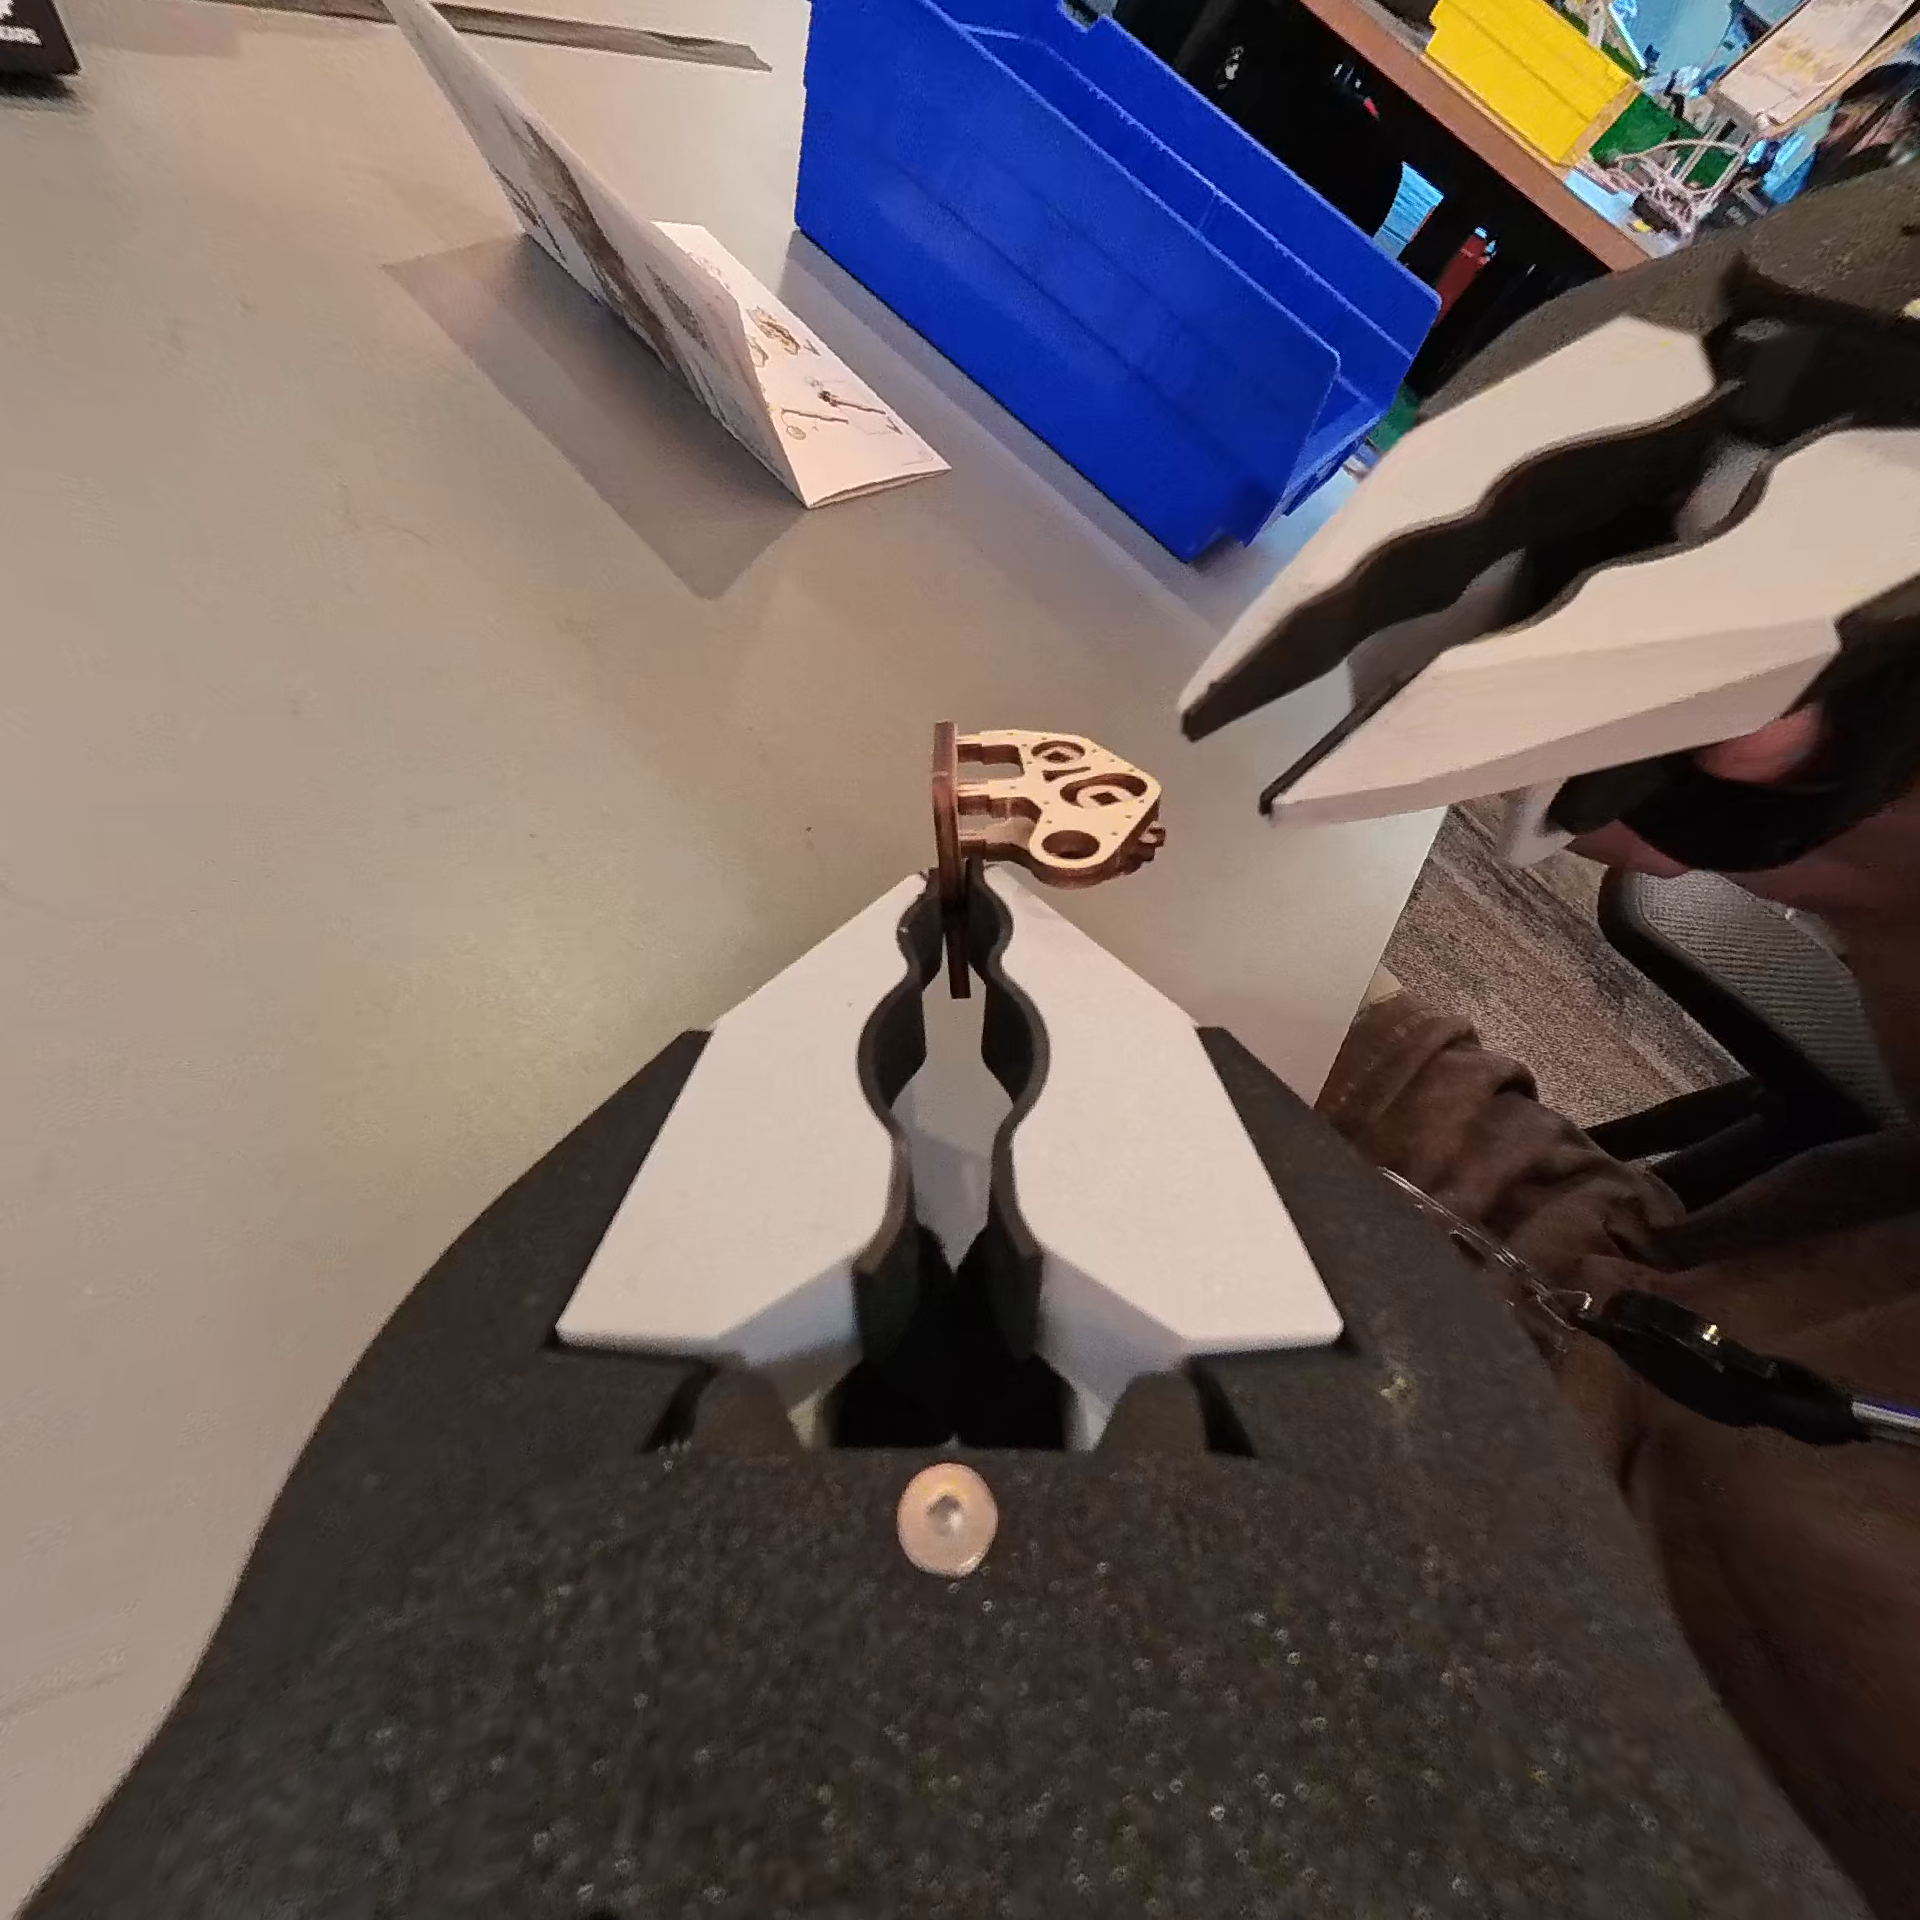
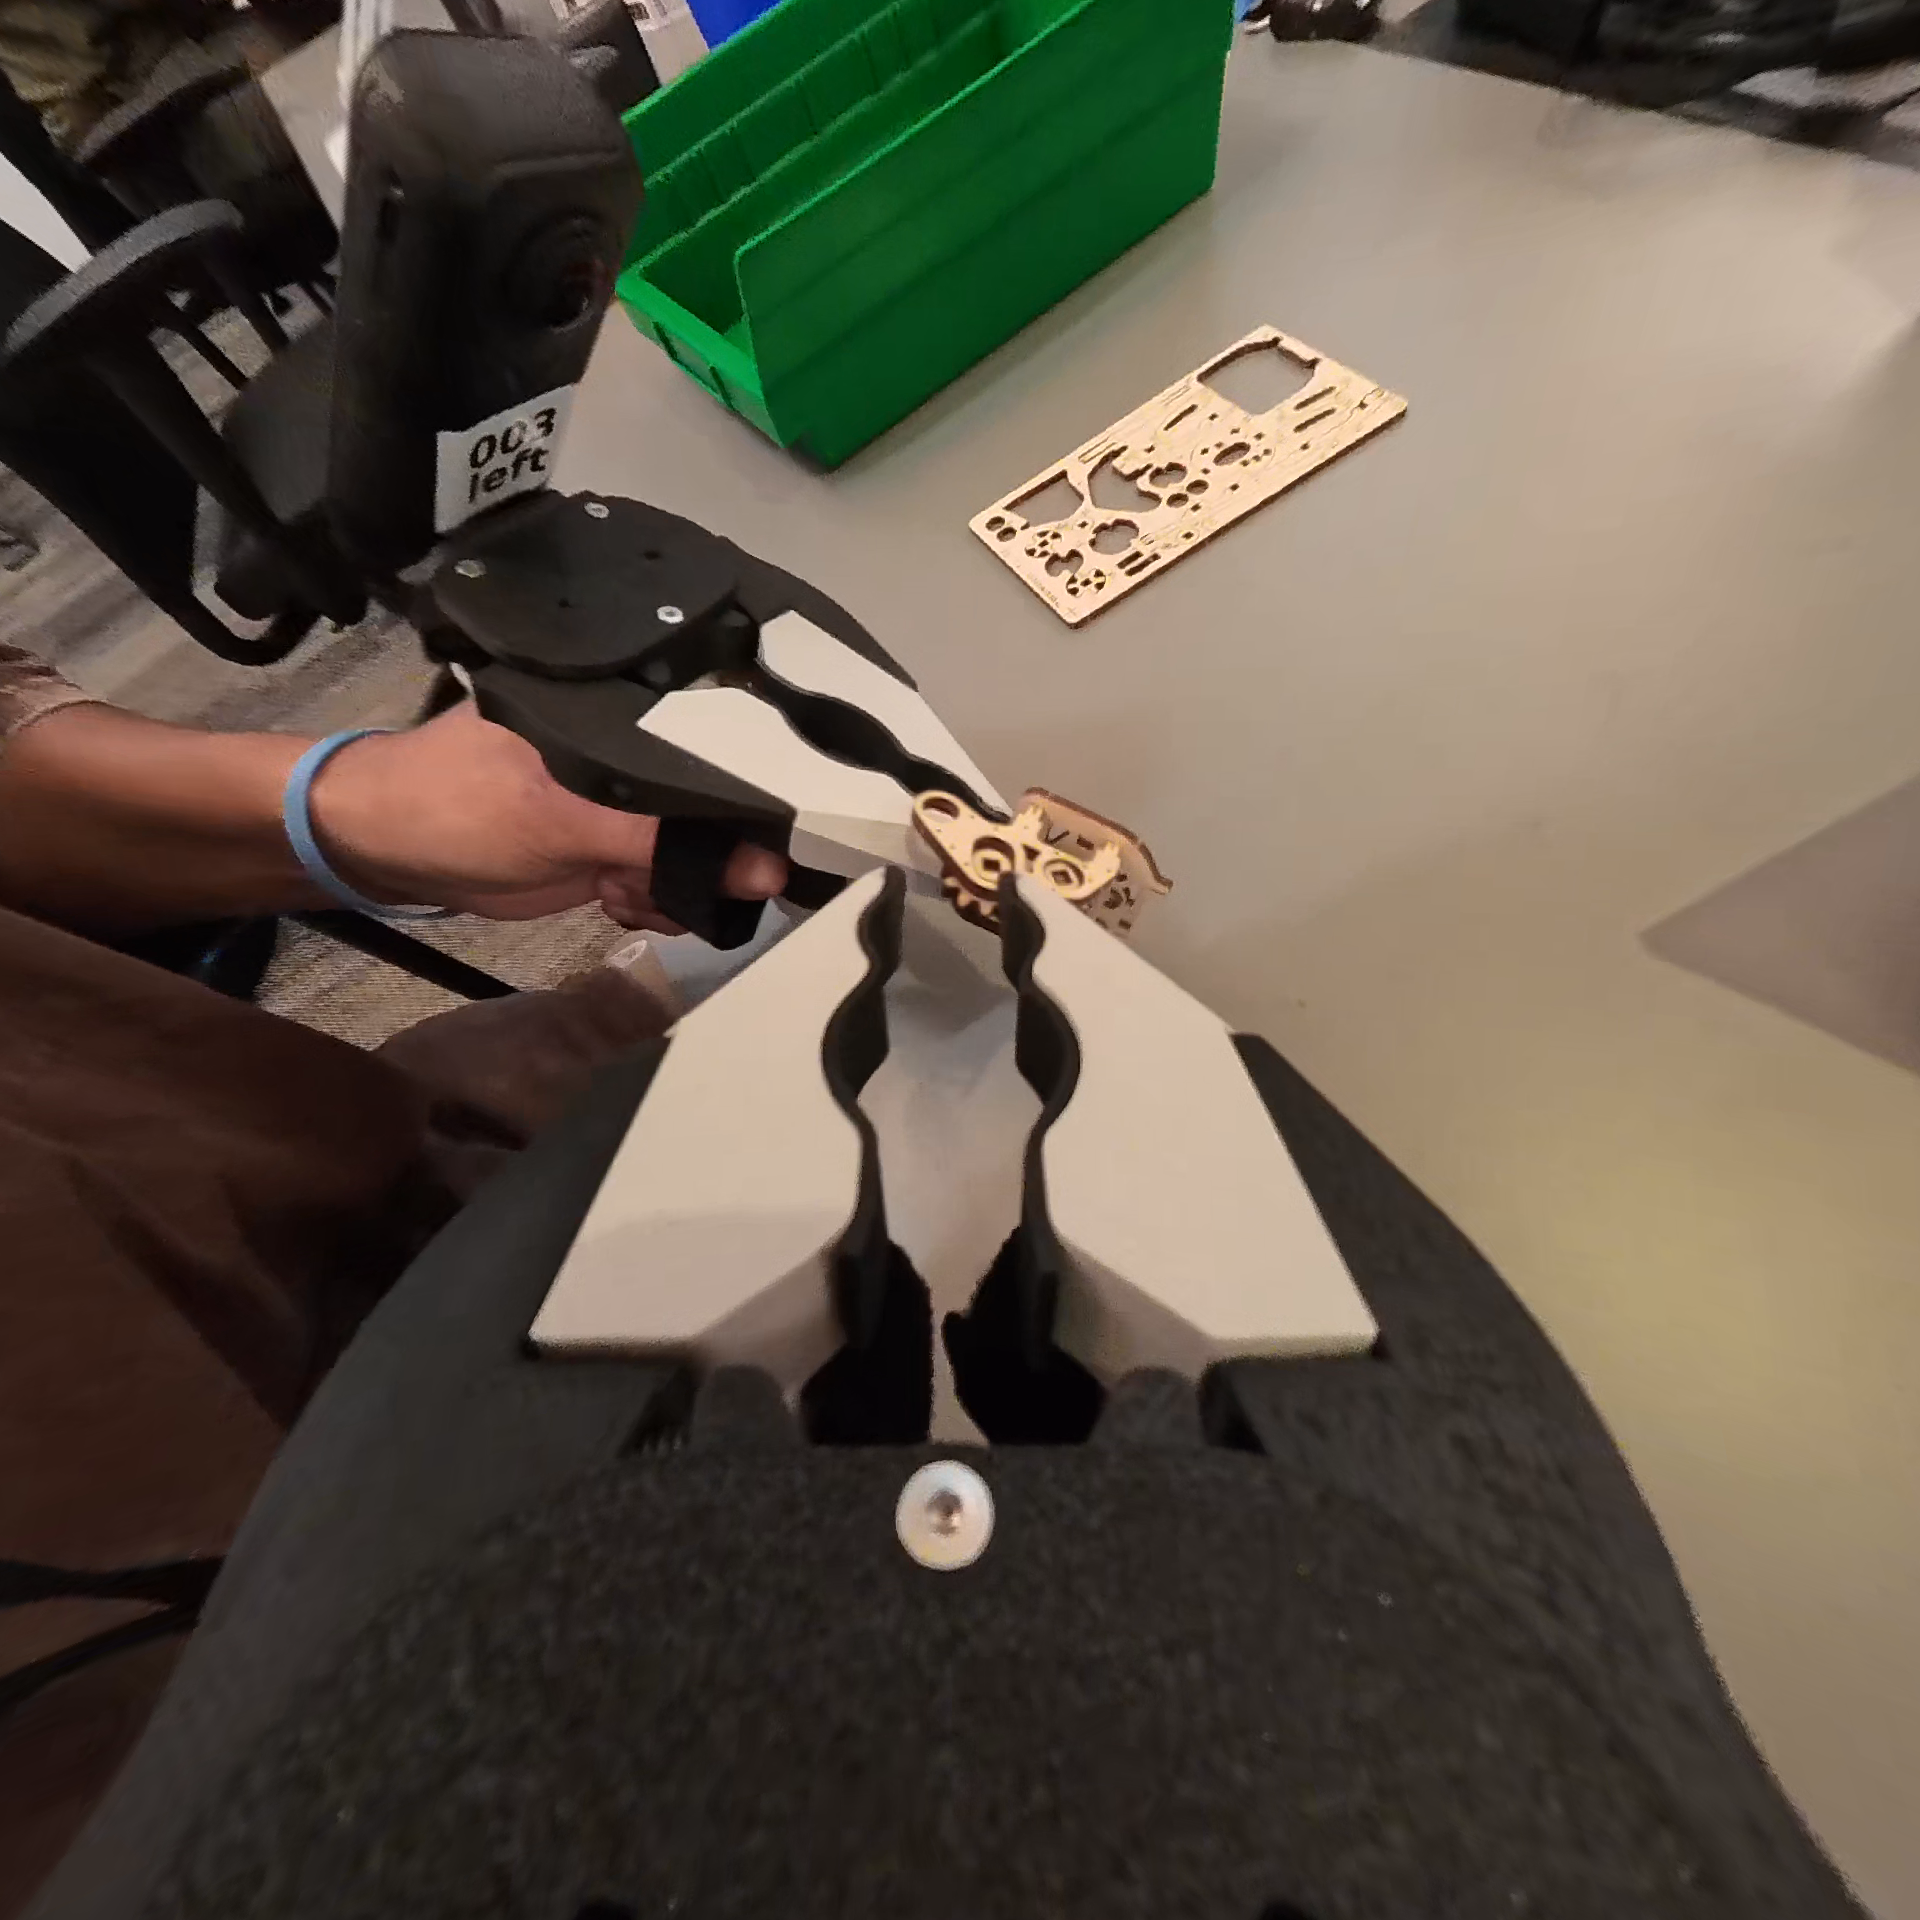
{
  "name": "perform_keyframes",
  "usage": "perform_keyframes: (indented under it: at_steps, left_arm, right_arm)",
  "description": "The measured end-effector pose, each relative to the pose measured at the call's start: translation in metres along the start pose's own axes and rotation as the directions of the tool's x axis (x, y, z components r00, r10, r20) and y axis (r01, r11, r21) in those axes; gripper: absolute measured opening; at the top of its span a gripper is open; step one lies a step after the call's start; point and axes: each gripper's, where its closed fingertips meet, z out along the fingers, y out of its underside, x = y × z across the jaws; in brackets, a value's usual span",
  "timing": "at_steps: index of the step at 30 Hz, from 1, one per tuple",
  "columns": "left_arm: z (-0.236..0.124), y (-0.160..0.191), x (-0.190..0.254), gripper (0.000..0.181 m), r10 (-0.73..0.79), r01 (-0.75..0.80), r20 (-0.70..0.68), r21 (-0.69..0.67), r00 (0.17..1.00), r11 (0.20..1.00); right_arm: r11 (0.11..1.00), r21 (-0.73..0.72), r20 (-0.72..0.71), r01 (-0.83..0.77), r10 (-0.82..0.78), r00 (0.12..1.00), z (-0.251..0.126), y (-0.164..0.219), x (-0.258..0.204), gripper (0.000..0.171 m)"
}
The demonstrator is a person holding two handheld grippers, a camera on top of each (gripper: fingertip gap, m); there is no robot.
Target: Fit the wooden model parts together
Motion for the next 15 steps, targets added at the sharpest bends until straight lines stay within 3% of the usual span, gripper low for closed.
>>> perform_keyframes:
  at_steps: [8,12,15]
  left_arm:
    - [0.0,0.0,0.001,0.001,-0.068,0.068,-0.035,0.003,0.997,0.998]
    - [0.0,0.001,0.0,0.001,-0.138,0.138,-0.069,-0.004,0.988,0.99]
    - [0.0,0.004,-0.001,0.001,-0.181,0.18,-0.09,-0.02,0.979,0.984]
  right_arm:
    - [0.992,-0.05,-0.142,0.115,-0.121,0.982,0.004,0.006,0.008,0.02]
    - [0.958,-0.082,-0.164,0.275,-0.285,0.944,0.006,0.009,0.0,0.021]
    - [0.89,-0.12,-0.227,0.439,-0.456,0.861,0.003,0.011,0.0,0.013]
